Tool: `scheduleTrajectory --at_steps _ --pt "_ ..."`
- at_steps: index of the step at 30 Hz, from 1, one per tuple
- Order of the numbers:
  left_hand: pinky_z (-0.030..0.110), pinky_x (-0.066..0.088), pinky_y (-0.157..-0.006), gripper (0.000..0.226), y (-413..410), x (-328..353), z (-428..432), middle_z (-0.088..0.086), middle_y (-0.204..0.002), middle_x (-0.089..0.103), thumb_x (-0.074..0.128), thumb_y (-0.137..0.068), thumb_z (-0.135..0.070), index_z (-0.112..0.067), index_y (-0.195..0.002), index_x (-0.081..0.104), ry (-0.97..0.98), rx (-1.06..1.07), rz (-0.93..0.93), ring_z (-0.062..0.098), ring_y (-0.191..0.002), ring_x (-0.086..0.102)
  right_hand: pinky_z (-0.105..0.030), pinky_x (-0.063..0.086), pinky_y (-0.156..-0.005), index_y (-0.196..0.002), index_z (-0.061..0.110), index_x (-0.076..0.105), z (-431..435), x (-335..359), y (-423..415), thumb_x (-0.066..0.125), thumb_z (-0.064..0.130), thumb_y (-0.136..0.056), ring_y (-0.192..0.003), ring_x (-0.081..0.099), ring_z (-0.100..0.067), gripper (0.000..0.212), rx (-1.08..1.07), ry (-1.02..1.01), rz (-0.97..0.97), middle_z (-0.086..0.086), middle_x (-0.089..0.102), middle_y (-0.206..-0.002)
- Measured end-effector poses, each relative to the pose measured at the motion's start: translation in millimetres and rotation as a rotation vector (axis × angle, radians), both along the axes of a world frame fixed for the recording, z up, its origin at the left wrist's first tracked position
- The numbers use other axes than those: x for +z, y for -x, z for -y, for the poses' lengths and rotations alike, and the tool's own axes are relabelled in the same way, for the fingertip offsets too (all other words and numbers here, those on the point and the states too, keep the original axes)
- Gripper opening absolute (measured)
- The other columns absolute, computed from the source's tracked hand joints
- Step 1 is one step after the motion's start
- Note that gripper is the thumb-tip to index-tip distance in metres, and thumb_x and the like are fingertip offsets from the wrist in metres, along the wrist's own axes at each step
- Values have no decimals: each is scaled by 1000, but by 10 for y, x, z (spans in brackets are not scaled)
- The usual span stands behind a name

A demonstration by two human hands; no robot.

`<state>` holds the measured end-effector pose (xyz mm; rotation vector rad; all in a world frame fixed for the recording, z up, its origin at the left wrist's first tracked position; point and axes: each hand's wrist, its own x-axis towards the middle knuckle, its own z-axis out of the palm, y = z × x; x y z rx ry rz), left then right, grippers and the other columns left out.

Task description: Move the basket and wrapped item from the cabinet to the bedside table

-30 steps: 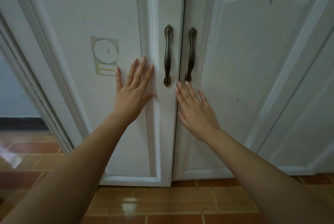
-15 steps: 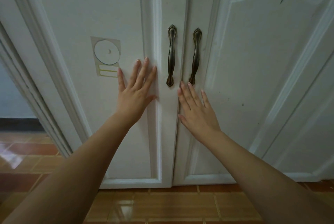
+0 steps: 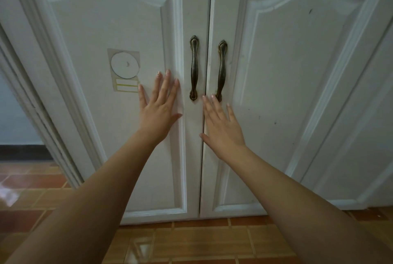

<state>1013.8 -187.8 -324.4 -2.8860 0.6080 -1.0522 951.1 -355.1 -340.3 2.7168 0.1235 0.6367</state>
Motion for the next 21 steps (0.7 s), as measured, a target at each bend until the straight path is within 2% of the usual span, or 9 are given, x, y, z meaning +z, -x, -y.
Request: scheduleTrajectory --at_steps 4,10,13,16,19,21 --pt "57 -4 -110 90 53 47 -28 3 -146 -26 50 -86 -48 -18 -141 -14 -47 15 -39 21 -133 -27 -41 -6 -112 -142 7 -13 37 51 49 32 43 -96 -138 -21 -18 74 50 -67 -38 -2 -34 -138" --pt "56 -5 -110 84 126 95 -70 2 -145 -27 45 -89 -46 -21 -138 -19 -64 -5 -62 21 -132 -28 -38 -6 -112 -141 9 -16 138 26 125 31 36 -97 -138 -21 -17 70 101 -121 -37 0 -31 -141" --pt "56 -5 -110 81 161 125 -61 3 -149 -22 45 -90 -45 -25 -138 -17 -31 -34 -66 20 -134 -25 -38 -4 -112 -139 10 -18 204 -1 145 33 34 -97 -136 -23 -17 70 113 -159 -39 1 -30 -142" --pt "55 -6 -110 78 191 129 -65 4 -153 -15 45 -90 -45 -28 -139 -14 -5 -53 -80 20 -135 -23 -38 -2 -113 -143 9 -12 259 1 178 33 33 -97 -139 -18 -19 69 113 -195 -40 1 -27 -145" --pt "54 -6 -111 74 252 119 -63 3 -154 -11 44 -90 -45 -30 -141 -8 19 -77 -101 19 -137 -19 -40 6 -114 -144 6 -1 267 28 229 39 27 -95 -141 -7 -22 67 171 -255 -12 -5 -7 -154" --pt "52 -5 -111 68 290 105 -83 3 -155 -3 43 -92 -42 -26 -145 4 83 -68 -104 19 -140 -10 -42 13 -113 -144 4 11 281 39 273 43 23 -94 -142 4 -25 63 206 -302 17 -10 9 -154"
